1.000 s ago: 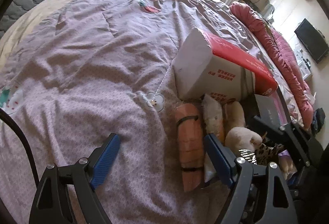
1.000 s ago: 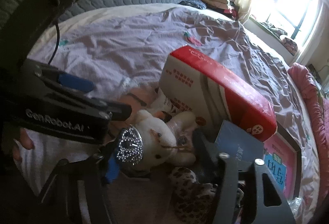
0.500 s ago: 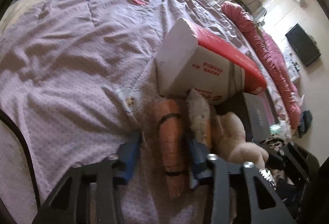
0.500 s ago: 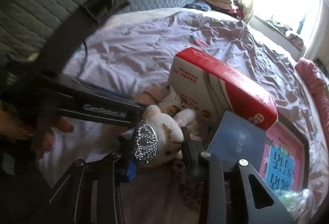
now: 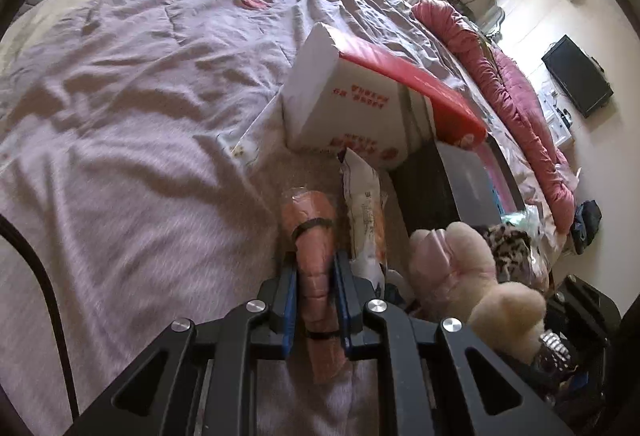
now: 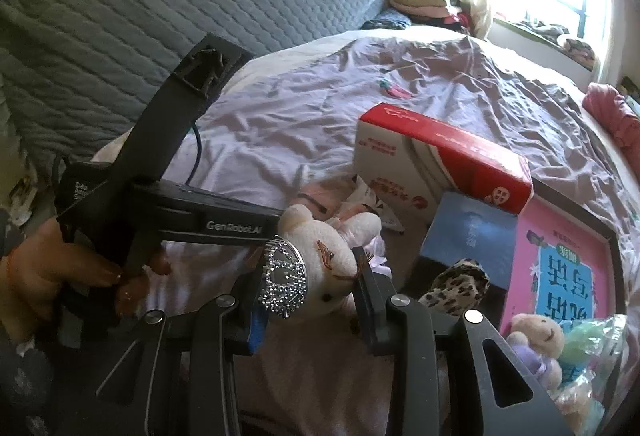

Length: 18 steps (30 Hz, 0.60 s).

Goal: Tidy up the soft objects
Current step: 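Close the left gripper on the pink rolled item while the right grasps the white tiara bunny, then lift and carry the pink item with the left gripper while the right carries the bunny over the tray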

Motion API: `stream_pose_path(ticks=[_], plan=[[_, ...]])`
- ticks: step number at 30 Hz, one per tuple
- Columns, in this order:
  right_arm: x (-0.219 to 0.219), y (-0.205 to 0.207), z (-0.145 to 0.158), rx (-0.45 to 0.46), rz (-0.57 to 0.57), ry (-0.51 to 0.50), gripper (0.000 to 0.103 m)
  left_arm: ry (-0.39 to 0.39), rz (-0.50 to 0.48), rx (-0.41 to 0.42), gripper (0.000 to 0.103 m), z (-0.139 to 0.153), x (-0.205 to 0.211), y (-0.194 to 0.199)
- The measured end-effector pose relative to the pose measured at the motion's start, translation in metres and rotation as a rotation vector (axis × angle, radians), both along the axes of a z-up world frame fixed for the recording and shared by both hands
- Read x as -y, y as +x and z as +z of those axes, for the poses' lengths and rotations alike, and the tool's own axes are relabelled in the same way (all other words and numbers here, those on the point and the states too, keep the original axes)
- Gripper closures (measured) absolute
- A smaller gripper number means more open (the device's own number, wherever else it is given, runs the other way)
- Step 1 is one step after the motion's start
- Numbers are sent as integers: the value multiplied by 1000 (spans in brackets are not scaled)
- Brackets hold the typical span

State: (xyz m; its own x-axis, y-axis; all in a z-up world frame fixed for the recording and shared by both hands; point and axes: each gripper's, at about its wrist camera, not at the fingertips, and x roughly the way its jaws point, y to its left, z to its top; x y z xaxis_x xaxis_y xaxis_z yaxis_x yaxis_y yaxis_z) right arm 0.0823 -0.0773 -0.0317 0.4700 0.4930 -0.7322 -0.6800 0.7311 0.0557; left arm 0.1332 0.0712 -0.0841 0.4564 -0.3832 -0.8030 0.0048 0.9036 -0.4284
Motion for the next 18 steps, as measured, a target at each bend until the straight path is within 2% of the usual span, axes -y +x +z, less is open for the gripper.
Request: stream_pose_path(ticks=[9, 18], plan=[[24, -17, 21, 13, -37, 81, 66, 101, 13, 17, 86, 24, 6, -35], [55, -27, 53, 62, -100, 149, 66, 120, 0, 96, 86, 67, 21, -58]])
